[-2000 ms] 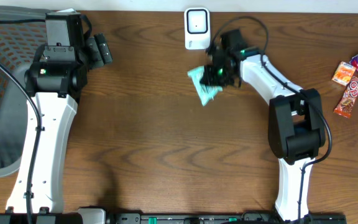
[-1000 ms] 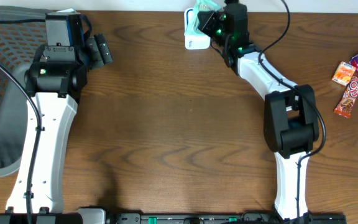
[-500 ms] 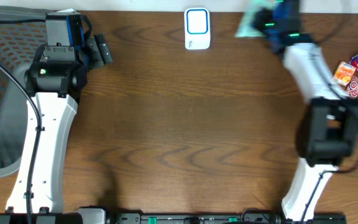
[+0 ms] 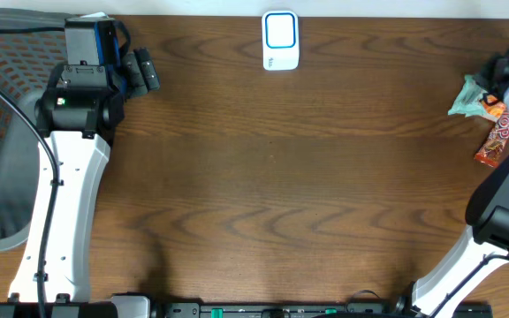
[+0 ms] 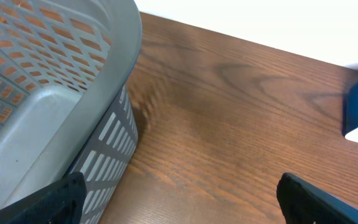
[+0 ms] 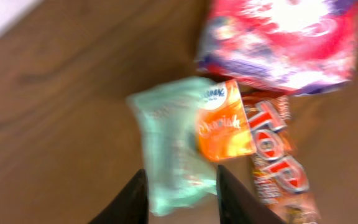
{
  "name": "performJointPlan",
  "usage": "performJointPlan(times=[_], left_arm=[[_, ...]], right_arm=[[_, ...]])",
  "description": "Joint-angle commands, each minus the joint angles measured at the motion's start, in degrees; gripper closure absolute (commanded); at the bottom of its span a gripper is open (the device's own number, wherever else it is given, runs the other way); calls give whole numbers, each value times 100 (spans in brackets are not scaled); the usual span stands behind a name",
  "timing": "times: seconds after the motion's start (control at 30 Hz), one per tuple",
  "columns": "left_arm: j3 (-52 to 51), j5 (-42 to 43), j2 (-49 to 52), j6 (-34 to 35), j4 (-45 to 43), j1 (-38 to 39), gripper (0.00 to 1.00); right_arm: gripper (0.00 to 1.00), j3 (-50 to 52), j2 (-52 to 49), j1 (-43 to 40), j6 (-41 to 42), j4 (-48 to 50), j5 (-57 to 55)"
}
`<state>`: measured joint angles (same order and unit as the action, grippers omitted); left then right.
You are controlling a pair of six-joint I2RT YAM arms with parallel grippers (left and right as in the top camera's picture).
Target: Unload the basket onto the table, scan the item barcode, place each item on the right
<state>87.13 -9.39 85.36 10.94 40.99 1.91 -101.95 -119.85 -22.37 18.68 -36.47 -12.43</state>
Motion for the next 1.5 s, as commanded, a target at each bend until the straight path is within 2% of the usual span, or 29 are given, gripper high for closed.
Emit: performJointPlan(times=[0.0, 0.13, 0.33, 0.37, 0.4, 0.43, 0.5, 0.63, 0.8, 0.93, 1.03, 1.23, 1.47], left_arm=[[9, -72, 37, 74, 15, -28, 2], [9, -72, 37, 74, 15, -28, 2], [9, -72, 37, 74, 15, -28, 2], [9, -72, 37, 74, 15, -28, 2], [9, -72, 37, 74, 15, -28, 2], [9, -72, 37, 74, 15, -28, 2], [9, -72, 37, 74, 15, -28, 2], [9, -72, 37, 74, 15, -28, 2], [9, -72, 37, 74, 15, -28, 2], [9, -72, 37, 74, 15, -28, 2], [9, -72, 37, 74, 17, -28, 2], [9, -72, 37, 74, 15, -28, 2], [9, -72, 37, 74, 15, -28, 2]], right_arm=[[57, -31, 46, -216, -330, -125, -474], [41, -31, 46, -267, -332, -273, -122], [36, -31, 59, -136, -321, -363, 1657], [24, -31, 76, -96, -179, -372, 1985], [4, -31, 109, -52, 48, -407, 2245], [1, -31, 142, -17, 264, -439, 2452], [1, -31, 271, 74, 560, -533, 2962], [1, -31, 675, 326, 592, -951, 3464], [1, -31, 1237, 732, 267, -1923, 3154], [1, -20, 1725, 1196, 26, -2898, 2444], [1, 92, 2061, 1497, -122, -3200, 2194], [1, 992, 3152, 2072, -267, -3080, 2083], [1, 2885, 4662, 2686, -197, -2496, 2087]])
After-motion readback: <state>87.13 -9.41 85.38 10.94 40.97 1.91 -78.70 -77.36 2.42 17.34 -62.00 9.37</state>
